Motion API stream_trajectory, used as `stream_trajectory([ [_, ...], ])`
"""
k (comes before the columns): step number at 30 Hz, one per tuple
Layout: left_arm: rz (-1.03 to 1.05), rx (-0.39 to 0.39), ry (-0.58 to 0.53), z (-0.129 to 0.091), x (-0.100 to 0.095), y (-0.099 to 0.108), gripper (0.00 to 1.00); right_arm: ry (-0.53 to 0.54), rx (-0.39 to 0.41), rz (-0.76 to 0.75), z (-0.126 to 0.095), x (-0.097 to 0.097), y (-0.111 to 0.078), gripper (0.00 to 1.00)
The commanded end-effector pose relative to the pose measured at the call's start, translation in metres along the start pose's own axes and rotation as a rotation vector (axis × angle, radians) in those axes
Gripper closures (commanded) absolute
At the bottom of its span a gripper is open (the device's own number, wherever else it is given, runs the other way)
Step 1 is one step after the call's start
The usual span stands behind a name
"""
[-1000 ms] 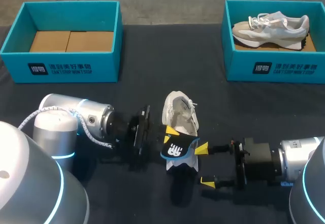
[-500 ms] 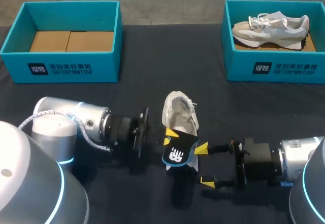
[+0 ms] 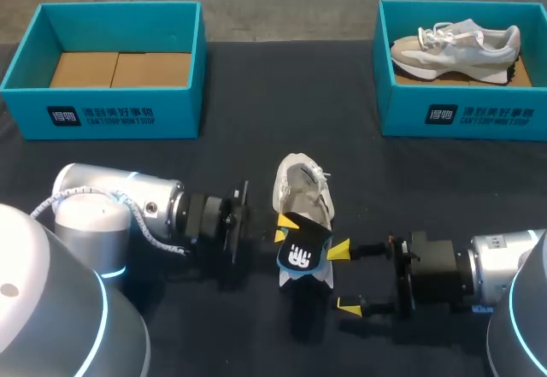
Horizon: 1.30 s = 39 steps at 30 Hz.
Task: Take the shoe out of the shoebox, open the shoe tongue, remove and reinsert the insole, then place the shoe into the shoebox
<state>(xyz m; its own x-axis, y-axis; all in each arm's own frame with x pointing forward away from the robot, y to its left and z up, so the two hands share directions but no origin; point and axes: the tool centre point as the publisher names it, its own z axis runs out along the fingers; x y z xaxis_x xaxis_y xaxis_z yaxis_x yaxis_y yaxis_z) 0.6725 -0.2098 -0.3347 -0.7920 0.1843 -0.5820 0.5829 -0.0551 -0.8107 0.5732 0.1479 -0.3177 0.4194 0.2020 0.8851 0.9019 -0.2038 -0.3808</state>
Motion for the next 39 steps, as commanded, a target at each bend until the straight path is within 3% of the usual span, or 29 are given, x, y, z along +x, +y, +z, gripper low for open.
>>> stream_trajectory([
  [1, 0.01, -0.022, -0.005, 0.005, 0.001, 0.006, 1.0, -0.002, -0.004, 0.0, 0.001, 0.0, -0.001, 0.0],
  [19, 0.011, -0.128, -0.047, -0.004, -0.005, 0.021, 1.0, -0.002, -0.004, 0.0, 0.001, 0.0, -0.001, 0.0],
  [39, 0.0, -0.151, -0.022, -0.001, -0.009, 0.039, 1.0, -0.002, -0.004, 0.0, 0.001, 0.0, -0.001, 0.0],
])
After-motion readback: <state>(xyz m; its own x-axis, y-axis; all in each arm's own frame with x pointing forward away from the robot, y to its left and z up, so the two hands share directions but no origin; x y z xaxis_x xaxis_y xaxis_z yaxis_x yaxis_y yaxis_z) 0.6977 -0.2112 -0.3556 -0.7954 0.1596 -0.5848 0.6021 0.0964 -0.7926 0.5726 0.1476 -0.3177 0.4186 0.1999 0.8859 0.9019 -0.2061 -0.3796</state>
